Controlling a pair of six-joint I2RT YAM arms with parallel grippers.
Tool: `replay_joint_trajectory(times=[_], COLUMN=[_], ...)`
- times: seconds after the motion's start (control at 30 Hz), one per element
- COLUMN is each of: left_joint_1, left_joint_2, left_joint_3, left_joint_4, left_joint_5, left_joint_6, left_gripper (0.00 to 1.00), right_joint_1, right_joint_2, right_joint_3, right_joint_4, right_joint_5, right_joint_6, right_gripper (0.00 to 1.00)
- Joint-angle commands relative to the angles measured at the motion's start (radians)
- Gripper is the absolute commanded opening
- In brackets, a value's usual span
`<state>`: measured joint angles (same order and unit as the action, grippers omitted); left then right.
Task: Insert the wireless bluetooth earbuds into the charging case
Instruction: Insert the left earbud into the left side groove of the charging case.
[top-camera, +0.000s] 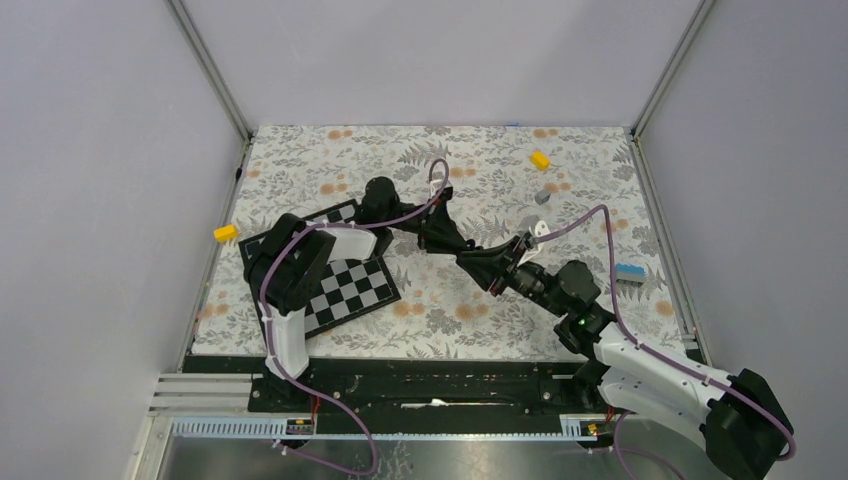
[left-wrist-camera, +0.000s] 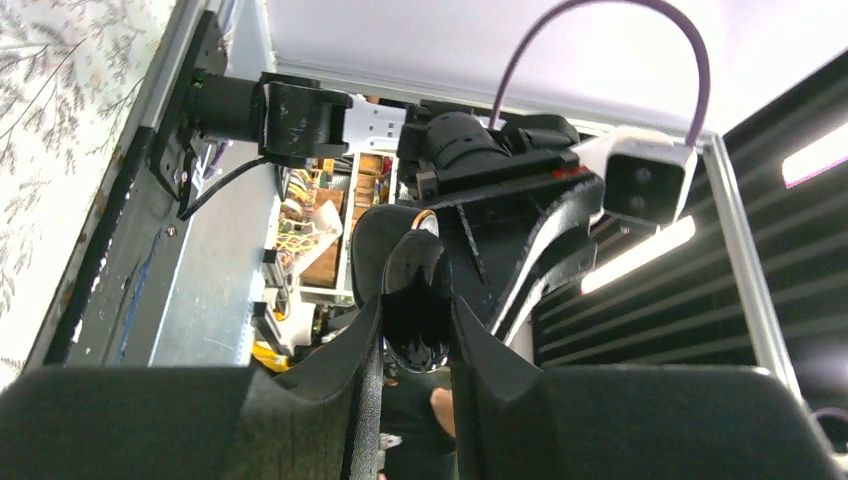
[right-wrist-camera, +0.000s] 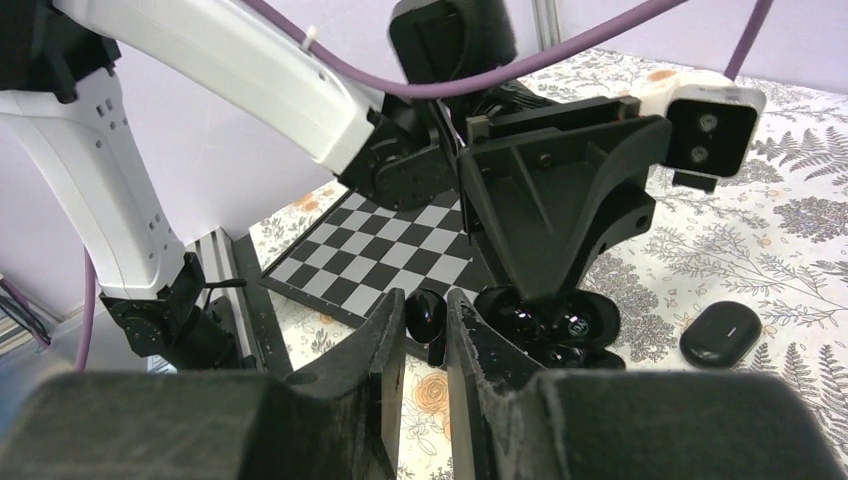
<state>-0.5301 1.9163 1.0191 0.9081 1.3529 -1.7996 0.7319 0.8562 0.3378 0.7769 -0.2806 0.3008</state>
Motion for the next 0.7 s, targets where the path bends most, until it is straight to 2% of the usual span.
replay_joint_trajectory(times=[0.0,0.2,0.67], left_joint_1=[-0.004,0.000,0.009], left_joint_2=[0.028,0.031,0.034], left_joint_3=[-0.012,-0.015,-0.025], left_joint_4=[0.687,0.686,0.685], left_joint_5=[0.000,0.006,0.004], left_joint_6=[-0.616,-0.616,-0.621], left_gripper=[0.00,0.00,0.00], right_joint_1=[-0.003,-0.003,-0.002], right_joint_2=[-0.040,-0.092,-0.046], right_joint_3=[-0.004,0.002,0.083], right_joint_4=[0.068,0.019,-0.011], right_joint_5=[0.044,0.112,0.102], right_joint_6=[-0.001,-0.032,-0.088], right_gripper=[0.05,0.05,0.04])
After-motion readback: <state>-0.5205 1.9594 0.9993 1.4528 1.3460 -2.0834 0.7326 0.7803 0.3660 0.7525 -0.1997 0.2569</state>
